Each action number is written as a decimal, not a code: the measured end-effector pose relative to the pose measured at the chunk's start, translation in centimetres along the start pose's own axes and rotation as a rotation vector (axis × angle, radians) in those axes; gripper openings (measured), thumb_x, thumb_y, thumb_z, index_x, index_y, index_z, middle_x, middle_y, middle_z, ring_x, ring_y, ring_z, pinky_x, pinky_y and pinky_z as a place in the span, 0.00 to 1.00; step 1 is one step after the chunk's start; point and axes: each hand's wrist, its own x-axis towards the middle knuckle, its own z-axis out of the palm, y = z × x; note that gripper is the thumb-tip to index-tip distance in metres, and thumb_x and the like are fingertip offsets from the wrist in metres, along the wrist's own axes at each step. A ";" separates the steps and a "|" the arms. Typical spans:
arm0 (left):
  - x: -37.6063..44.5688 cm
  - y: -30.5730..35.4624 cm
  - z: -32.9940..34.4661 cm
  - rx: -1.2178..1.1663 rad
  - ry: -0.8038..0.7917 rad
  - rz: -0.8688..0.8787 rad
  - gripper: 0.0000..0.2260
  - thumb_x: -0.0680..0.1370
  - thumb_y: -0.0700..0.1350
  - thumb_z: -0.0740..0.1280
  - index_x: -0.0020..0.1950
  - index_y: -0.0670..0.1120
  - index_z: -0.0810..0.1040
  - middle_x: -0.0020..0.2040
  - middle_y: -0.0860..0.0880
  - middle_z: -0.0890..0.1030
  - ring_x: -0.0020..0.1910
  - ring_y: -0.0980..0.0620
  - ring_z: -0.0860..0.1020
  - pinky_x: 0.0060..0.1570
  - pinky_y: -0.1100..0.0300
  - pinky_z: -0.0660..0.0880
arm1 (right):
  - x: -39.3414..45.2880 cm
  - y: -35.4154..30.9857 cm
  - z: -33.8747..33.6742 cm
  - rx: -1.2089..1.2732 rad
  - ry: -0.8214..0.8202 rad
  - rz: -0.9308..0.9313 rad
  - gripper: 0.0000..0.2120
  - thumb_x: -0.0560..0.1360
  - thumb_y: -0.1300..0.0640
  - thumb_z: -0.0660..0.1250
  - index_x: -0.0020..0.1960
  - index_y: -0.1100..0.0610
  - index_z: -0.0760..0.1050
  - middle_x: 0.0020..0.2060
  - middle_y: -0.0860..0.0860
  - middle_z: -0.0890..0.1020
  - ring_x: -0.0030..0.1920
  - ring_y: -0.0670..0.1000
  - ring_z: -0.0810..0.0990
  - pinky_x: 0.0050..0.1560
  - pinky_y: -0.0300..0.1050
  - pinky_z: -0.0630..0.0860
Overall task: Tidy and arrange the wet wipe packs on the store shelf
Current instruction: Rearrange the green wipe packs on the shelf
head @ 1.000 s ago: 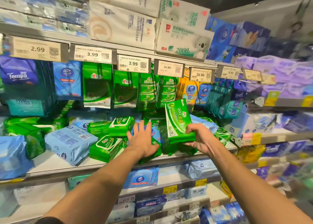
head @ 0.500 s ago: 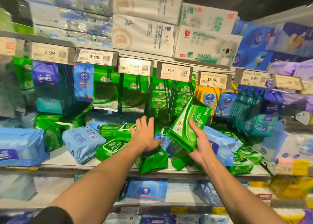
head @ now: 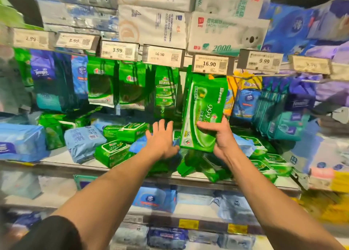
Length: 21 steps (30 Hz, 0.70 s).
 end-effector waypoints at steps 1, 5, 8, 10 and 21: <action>-0.3 0.1 0.0 0.001 0.001 -0.002 0.44 0.70 0.61 0.71 0.78 0.49 0.51 0.76 0.45 0.53 0.75 0.41 0.51 0.69 0.34 0.55 | 0.0 -0.3 0.1 0.011 -0.011 -0.021 0.33 0.56 0.71 0.72 0.62 0.68 0.73 0.45 0.61 0.84 0.42 0.60 0.84 0.42 0.56 0.81; -1.1 0.2 0.2 0.037 0.034 -0.012 0.43 0.71 0.62 0.70 0.78 0.49 0.51 0.75 0.45 0.54 0.74 0.41 0.53 0.68 0.35 0.57 | 0.3 -1.2 0.7 -0.006 -0.061 -0.048 0.34 0.56 0.72 0.73 0.62 0.71 0.72 0.51 0.68 0.81 0.47 0.64 0.82 0.50 0.67 0.79; -1.3 0.2 0.1 0.044 0.037 -0.011 0.43 0.71 0.62 0.70 0.77 0.49 0.52 0.75 0.45 0.54 0.73 0.41 0.54 0.68 0.35 0.58 | 1.2 -1.3 0.8 -0.042 -0.048 -0.032 0.36 0.56 0.71 0.74 0.63 0.70 0.72 0.55 0.71 0.79 0.49 0.66 0.81 0.54 0.72 0.76; -1.2 0.2 0.0 0.058 0.047 -0.005 0.42 0.71 0.61 0.70 0.77 0.49 0.52 0.75 0.45 0.54 0.73 0.41 0.54 0.67 0.35 0.59 | 1.8 -1.1 0.6 -0.058 -0.045 -0.027 0.34 0.57 0.70 0.74 0.63 0.67 0.73 0.54 0.69 0.80 0.49 0.65 0.81 0.55 0.72 0.76; 0.0 0.4 0.1 0.100 0.089 0.012 0.41 0.71 0.61 0.69 0.77 0.49 0.52 0.75 0.45 0.55 0.73 0.42 0.54 0.67 0.37 0.61 | 3.6 0.1 -0.6 0.040 0.011 -0.008 0.36 0.60 0.64 0.75 0.66 0.70 0.70 0.59 0.70 0.77 0.53 0.66 0.79 0.58 0.70 0.74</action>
